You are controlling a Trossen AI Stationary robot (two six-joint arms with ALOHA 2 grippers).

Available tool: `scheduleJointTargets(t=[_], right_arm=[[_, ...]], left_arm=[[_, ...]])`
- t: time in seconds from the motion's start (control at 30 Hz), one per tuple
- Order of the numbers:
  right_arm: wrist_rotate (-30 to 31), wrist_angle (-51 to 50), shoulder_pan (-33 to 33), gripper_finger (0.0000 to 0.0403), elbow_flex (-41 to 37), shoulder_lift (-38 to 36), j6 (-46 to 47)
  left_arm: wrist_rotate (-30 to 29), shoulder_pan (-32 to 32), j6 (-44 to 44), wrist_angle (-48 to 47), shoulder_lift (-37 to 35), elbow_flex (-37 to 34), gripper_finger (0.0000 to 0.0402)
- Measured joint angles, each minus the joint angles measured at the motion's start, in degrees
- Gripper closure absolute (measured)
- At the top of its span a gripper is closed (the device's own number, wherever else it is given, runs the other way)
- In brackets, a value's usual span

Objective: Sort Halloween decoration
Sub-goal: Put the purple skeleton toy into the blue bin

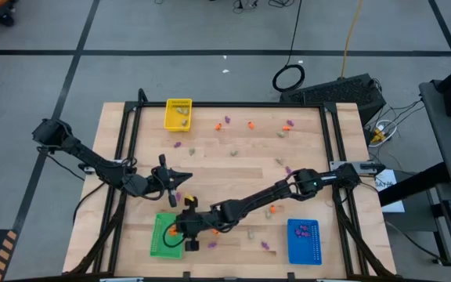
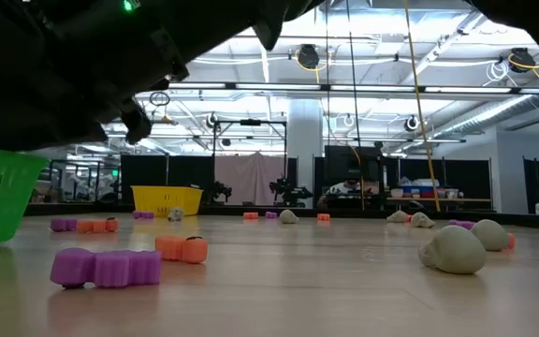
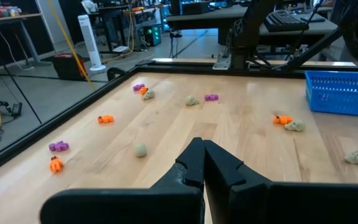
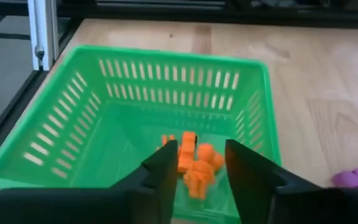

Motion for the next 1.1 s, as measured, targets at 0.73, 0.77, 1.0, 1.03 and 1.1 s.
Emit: scheduleJointTargets(t=[0.73,0.77,1.0,1.03,1.1], right_arm=[[9.72,-12.83,6.26,0.0402,-2.69,-4.38,-2.86],[9.91,-15.5,6.51,0.0402,-2.78,-4.85,-2.36],[15.63,-31.98,8.9,0.0403,-2.84,-10.33,3.32],[15.99,-32.76,9.24,0.0403,-3.5,-11.05,4.45],[16.5,-33.86,10.01,0.0403,-5.82,-11.99,6.96]], left_arm=[[0.28,-0.01,0.04,0.03,0.01,0.0,0.0398],[0.28,-0.01,0.04,0.03,0.02,0.0,0.0398],[0.36,-0.01,0.09,-0.04,0.02,0.0,0.0398],[0.37,0.0,0.09,-0.03,0.02,0.02,0.0398],[0.4,-0.01,0.09,-0.03,0.02,0.0,0.0398]])
